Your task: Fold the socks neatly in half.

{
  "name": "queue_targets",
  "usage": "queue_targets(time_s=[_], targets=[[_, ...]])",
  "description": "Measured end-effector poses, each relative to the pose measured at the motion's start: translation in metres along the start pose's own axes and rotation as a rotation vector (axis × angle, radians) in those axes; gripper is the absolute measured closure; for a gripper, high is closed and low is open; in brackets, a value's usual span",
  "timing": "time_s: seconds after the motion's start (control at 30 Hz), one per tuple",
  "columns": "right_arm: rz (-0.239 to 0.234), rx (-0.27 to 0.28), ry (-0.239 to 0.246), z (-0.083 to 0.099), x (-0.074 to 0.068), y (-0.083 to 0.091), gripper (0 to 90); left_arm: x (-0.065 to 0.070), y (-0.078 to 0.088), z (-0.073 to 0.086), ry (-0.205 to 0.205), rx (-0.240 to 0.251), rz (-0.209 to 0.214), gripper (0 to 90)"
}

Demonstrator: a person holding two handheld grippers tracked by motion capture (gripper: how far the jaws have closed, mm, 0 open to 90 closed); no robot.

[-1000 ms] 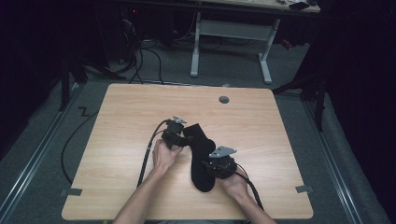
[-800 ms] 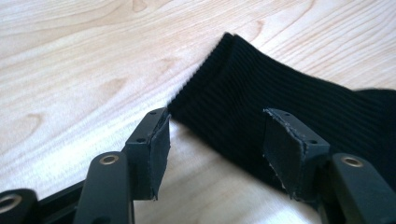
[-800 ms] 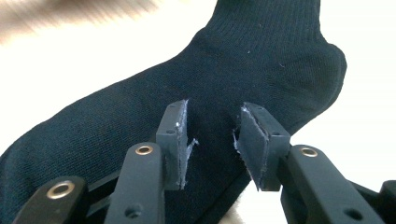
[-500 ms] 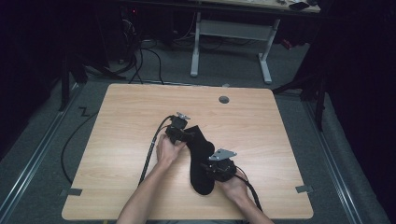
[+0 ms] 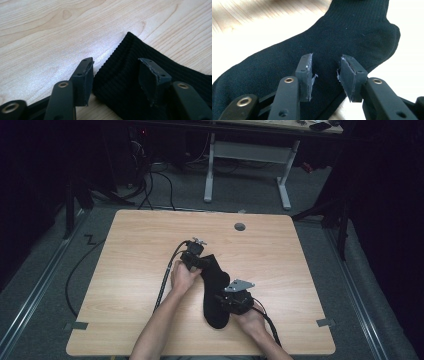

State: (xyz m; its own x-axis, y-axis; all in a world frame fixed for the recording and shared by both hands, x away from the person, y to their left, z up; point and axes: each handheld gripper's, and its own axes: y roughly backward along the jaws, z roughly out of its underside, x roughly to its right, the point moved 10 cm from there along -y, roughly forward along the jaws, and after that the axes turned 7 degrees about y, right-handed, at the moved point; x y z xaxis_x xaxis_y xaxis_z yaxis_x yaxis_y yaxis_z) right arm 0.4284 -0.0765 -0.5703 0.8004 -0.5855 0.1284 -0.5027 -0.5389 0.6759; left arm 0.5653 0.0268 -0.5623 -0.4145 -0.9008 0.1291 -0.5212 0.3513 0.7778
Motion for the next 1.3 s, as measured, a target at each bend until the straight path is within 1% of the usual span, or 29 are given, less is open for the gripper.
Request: queue_targets(time_s=[0.07,0.17,0.3,0.33,0.4,0.5,0.6,0.7,0.8,0.87,0.97,1.13,1.17,1.23,1.27,1.3], targets=[[-0.001,0.0,0.0,0.0,0.0,0.0,62.1,0.002,0.0,-0.001,-0.014,-0.023,0.005,53.3],[-0.003,0.001,-0.002,0.0,0.0,0.0,62.1,0.004,0.0,-0.002,-0.023,-0.025,0.026,60.3],[-0.004,0.0,-0.003,0.0,0.0,0.0,62.1,0.004,0.0,-0.002,-0.016,-0.027,0.056,68.2],[-0.005,-0.001,-0.004,0.0,0.0,0.0,62.1,0.005,0.0,-0.001,-0.017,-0.027,0.065,69.8],[-0.006,0.001,-0.004,0.0,0.0,0.0,62.1,0.005,0.0,-0.002,0.008,-0.023,0.082,72.0],[-0.006,0.001,-0.003,0.0,0.0,0.0,62.0,0.006,0.002,-0.002,-0.009,-0.018,0.084,73.7],[-0.007,-0.006,-0.005,0.0,0.0,0.0,62.0,0.007,0.008,-0.005,-0.014,0.005,0.103,74.5],[-0.005,-0.007,-0.009,0.0,0.001,0.0,62.0,0.008,0.017,-0.011,-0.014,0.043,0.126,74.9],[-0.002,-0.011,-0.01,-0.001,0.002,-0.001,62.0,0.011,0.027,-0.016,-0.031,0.08,0.157,75.5],[-0.002,-0.013,-0.014,-0.002,0.003,-0.002,62.0,0.013,0.035,-0.021,-0.024,0.112,0.183,75.8],[-0.002,-0.025,-0.018,-0.003,0.004,-0.003,62.0,0.017,0.045,-0.025,-0.039,0.145,0.205,76.0],[0.002,-0.01,-0.027,-0.004,0.007,-0.006,62.1,0.024,0.06,-0.029,-0.07,0.18,0.244,76.1],[0.003,-0.009,-0.03,-0.004,0.008,-0.006,62.2,0.026,0.063,-0.03,-0.076,0.188,0.258,76.1],[0.006,-0.003,-0.039,-0.005,0.01,-0.007,62.6,0.032,0.07,-0.029,-0.099,0.199,0.286,76.2],[0.007,0.0,-0.046,-0.005,0.012,-0.008,62.8,0.033,0.073,-0.029,-0.114,0.203,0.285,76.2],[0.01,-0.003,-0.053,-0.006,0.013,-0.009,62.8,0.036,0.075,-0.029,-0.122,0.204,0.299,76.2]])
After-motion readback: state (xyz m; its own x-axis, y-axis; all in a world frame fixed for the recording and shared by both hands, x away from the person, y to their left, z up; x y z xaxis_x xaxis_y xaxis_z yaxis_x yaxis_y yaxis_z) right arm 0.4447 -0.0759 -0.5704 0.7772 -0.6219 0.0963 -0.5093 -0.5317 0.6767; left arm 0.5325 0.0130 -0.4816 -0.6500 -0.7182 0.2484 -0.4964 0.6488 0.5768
